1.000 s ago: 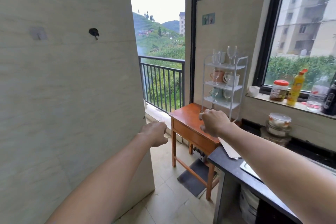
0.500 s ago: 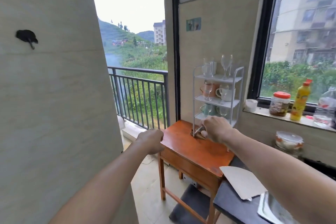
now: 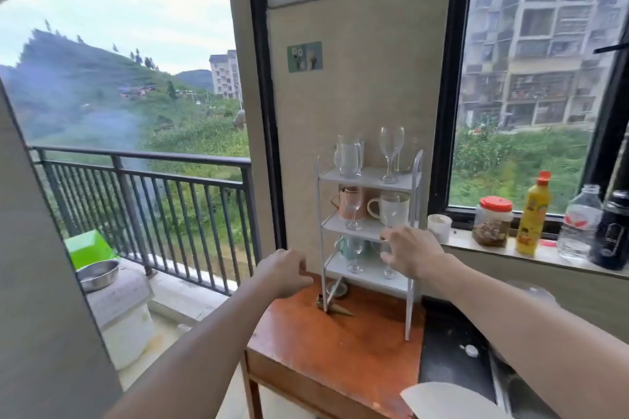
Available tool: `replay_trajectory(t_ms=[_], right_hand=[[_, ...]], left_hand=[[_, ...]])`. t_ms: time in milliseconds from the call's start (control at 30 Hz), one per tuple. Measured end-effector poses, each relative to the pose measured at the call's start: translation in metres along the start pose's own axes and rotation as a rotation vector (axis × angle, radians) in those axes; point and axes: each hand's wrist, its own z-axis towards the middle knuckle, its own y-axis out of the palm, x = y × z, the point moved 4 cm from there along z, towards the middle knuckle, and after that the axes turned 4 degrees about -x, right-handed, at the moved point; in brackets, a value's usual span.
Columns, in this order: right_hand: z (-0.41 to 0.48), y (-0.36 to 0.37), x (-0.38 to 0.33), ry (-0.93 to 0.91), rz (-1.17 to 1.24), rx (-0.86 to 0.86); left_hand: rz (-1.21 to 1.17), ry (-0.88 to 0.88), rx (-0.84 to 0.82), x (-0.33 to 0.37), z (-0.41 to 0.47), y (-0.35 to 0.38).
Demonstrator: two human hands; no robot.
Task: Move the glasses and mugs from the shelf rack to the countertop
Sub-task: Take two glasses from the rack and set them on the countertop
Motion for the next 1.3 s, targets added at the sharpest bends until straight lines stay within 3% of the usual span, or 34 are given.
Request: replay_trajectory(t_ms=[233,567,767,933,1100,1300], right_hand=[[0.103,-0.008,0.052,0.088,0.168,0.181],[0.186,-0.018,0.096,0.335,0.475,0.409],[0.228,-0.009,0.104,0.501,0.722,0.471],[0.248,-0.005,0.109,0.593,0.883,0.554],[0.264,-0.001,0.105,0.611,1.142,0.601],[0.250,-0.001,0.084,0.578,1.182,0.662]], left_hand=[[-0.221,0.036,0.074,0.021,0.124,-0.030],[-0.822,0.179,0.274,0.061,0.254,-0.082],[-1.139,0.263,0.129,0.082,0.303,-0.088],[-1.232,0.327,0.012,0.076,0.316,-0.092],[-1.320,0.310,-0.053,0.051,0.321,-0.099],[-1.472,0.257,-0.136,0.030,0.321,-0.101]])
